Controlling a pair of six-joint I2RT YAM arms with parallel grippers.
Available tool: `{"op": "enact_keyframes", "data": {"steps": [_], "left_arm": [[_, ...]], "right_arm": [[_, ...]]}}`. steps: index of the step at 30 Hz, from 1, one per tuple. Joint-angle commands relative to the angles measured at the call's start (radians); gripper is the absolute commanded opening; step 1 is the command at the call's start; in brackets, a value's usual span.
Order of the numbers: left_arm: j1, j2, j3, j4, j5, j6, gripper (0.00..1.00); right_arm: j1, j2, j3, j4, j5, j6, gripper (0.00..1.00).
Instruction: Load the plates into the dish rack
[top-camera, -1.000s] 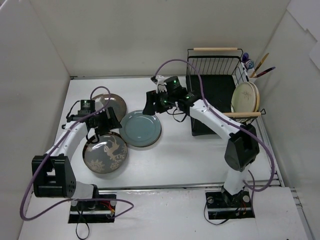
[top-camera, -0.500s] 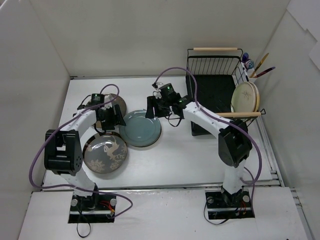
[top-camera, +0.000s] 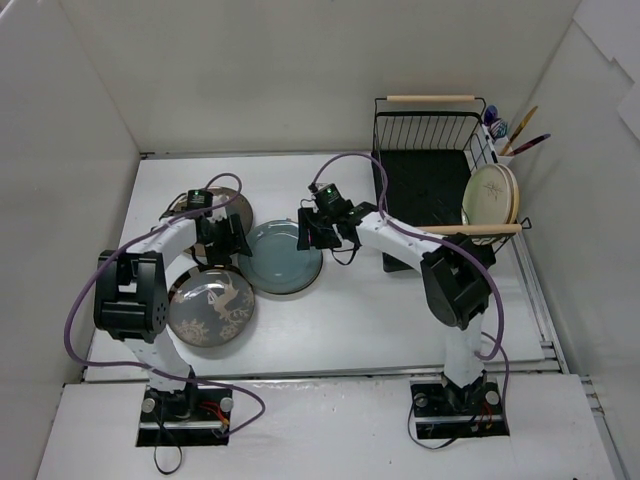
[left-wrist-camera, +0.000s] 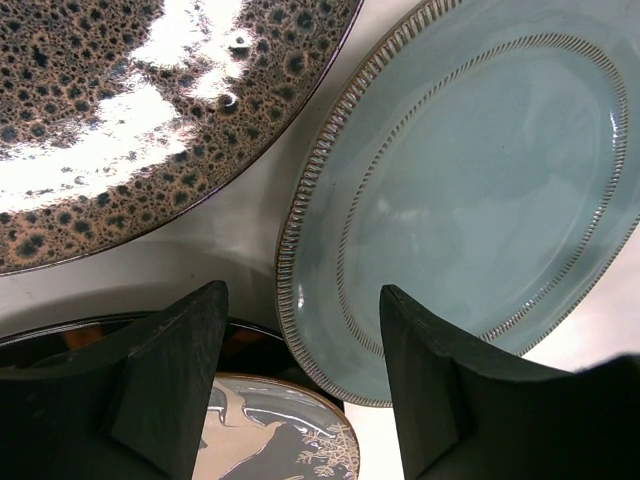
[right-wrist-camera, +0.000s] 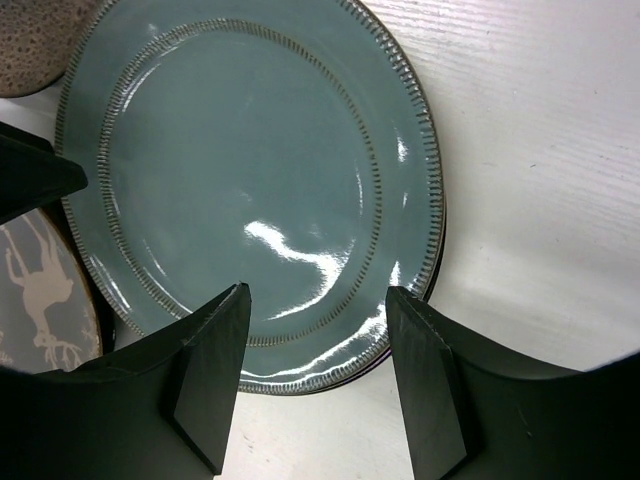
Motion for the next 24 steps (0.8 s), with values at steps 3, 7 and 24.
{"op": "enact_keyframes", "data": {"steps": [3, 7, 24], "left_arm": [[-0.006, -0.010, 0.042, 0.030, 0.009, 0.019, 0.57], [-0.016, 0.002, 0.042, 0.039, 0.015, 0.018, 0.53], [-0.016, -0.013, 0.040, 0.035, 0.049, 0.014, 0.27]], "right_arm": [[0.003, -0.006, -0.018, 0.027, 0.065, 0.048, 0.54], [-0.003, 0.013, -0.021, 0.018, 0.072, 0.054, 0.54], [-0.007, 0.062, 0.000, 0.021, 0.045, 0.038, 0.53]]}}
